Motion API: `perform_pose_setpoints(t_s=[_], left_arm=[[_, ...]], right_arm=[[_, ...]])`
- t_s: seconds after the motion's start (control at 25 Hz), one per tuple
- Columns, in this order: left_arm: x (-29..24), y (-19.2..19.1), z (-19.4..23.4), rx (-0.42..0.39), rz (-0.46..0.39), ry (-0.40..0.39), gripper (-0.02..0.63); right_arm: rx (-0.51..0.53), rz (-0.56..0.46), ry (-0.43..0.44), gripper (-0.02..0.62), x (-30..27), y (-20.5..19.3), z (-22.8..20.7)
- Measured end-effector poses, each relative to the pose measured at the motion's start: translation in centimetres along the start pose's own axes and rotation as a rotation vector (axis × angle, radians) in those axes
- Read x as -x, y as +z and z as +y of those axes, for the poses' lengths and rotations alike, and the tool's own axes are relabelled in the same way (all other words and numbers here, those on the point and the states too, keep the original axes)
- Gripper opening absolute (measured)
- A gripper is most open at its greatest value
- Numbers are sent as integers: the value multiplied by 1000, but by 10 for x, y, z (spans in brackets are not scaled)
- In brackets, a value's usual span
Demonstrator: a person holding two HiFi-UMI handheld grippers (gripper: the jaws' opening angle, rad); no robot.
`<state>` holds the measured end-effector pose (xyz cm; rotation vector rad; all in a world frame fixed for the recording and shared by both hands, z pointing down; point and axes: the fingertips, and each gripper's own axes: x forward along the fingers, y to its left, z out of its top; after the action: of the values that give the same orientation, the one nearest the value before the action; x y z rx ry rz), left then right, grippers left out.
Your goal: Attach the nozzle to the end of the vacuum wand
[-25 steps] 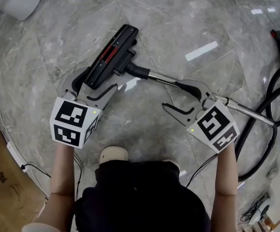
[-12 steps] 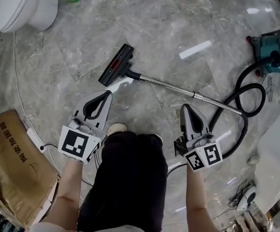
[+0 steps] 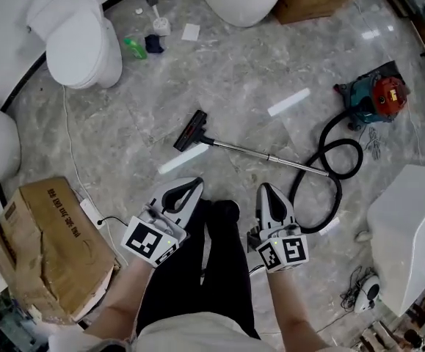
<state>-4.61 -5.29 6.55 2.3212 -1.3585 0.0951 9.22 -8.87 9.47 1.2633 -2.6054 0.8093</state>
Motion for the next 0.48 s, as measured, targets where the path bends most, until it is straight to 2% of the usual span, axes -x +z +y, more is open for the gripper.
perform_pose_setpoints(t_s=[0.16, 0.28, 0.4, 0.48], left_arm=[[31, 64, -20, 25, -56, 47, 9], [53, 87, -34, 39, -74, 83, 9], [69, 100, -43, 3, -71, 89, 9], [78, 108, -42, -28, -84, 125, 9]], right_arm=[[10, -51, 5, 17, 23, 61, 39], [39, -64, 0, 17, 42, 88, 61], [60, -62, -15, 17, 54, 99, 80], [68, -72, -29, 17, 62, 106, 83]])
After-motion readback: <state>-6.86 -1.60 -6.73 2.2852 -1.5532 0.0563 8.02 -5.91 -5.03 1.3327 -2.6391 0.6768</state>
